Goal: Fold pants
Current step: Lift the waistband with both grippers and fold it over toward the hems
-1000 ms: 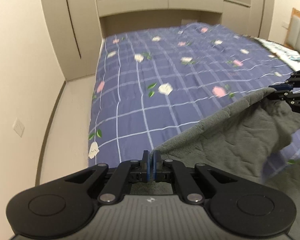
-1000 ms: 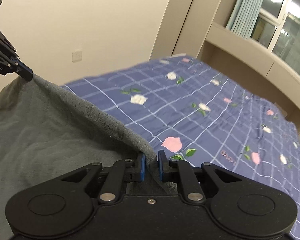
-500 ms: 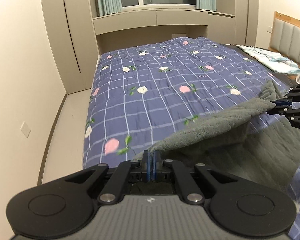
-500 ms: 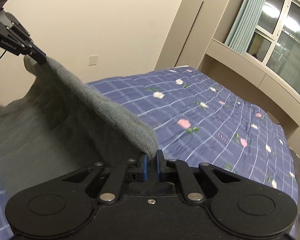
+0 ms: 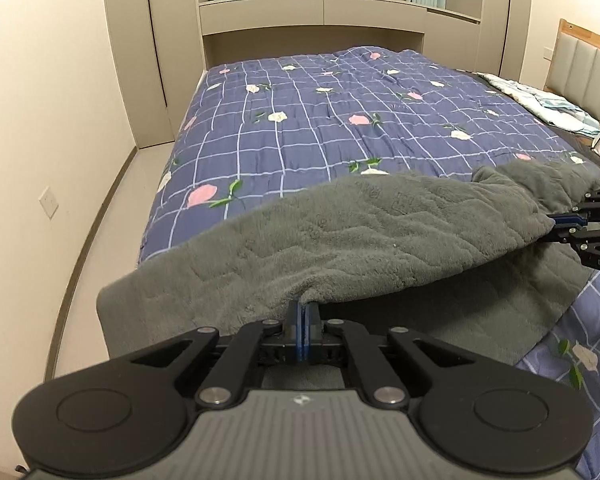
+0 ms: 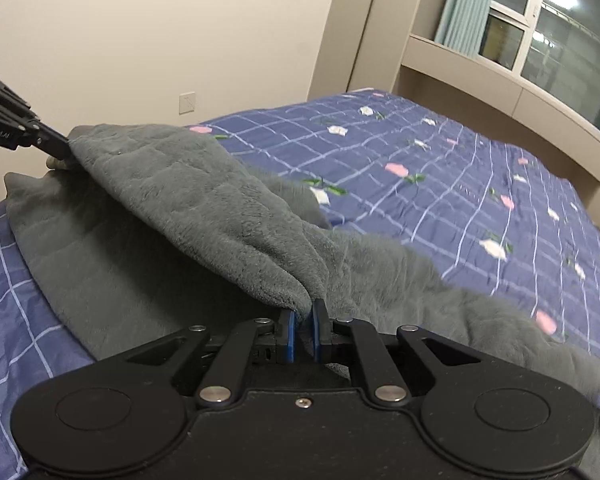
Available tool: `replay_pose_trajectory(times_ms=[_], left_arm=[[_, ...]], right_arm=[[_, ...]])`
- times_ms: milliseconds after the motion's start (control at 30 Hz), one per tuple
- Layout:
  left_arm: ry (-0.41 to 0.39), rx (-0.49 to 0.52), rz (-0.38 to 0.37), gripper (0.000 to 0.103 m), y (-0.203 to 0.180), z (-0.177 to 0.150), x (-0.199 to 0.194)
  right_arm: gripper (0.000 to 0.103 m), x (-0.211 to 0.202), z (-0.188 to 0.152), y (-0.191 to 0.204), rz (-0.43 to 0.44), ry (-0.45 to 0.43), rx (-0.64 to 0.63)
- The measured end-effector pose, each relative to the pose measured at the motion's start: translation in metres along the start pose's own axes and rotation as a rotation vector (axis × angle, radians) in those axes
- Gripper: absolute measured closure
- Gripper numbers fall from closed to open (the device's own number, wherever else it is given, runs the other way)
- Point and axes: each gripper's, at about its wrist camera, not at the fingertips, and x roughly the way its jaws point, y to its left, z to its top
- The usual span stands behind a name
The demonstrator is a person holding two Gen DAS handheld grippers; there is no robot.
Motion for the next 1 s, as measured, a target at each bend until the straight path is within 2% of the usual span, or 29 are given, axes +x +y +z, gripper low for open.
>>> replay_pose_trajectory(times_ms=[267, 467, 700, 1000], left_arm=[[-0.039, 0.04, 0.025, 0.103, -0.007, -0.003, -0.009], [-0.061, 0.084, 0.006, 0.103, -0.01, -0.008, -0.032], [0.003, 0.106, -0.02, 0.103, -0.02, -0.032, -0.038], [0.082, 0.128, -0.014, 0.103, -0.03, -0.052, -0.012]], right_arm=[[0.095, -0.009, -0.009, 0.003, -0.009, -0.034, 0.058], [0.095, -0.032, -0.009, 0.007, -0.001, -0.045, -0.01], [0.095, -0.045, -0.024, 0.022, 0.01, 0.009, -0.079], [0.095, -0.031, -0.045, 0.038, 0.01, 0.075, -0.096]])
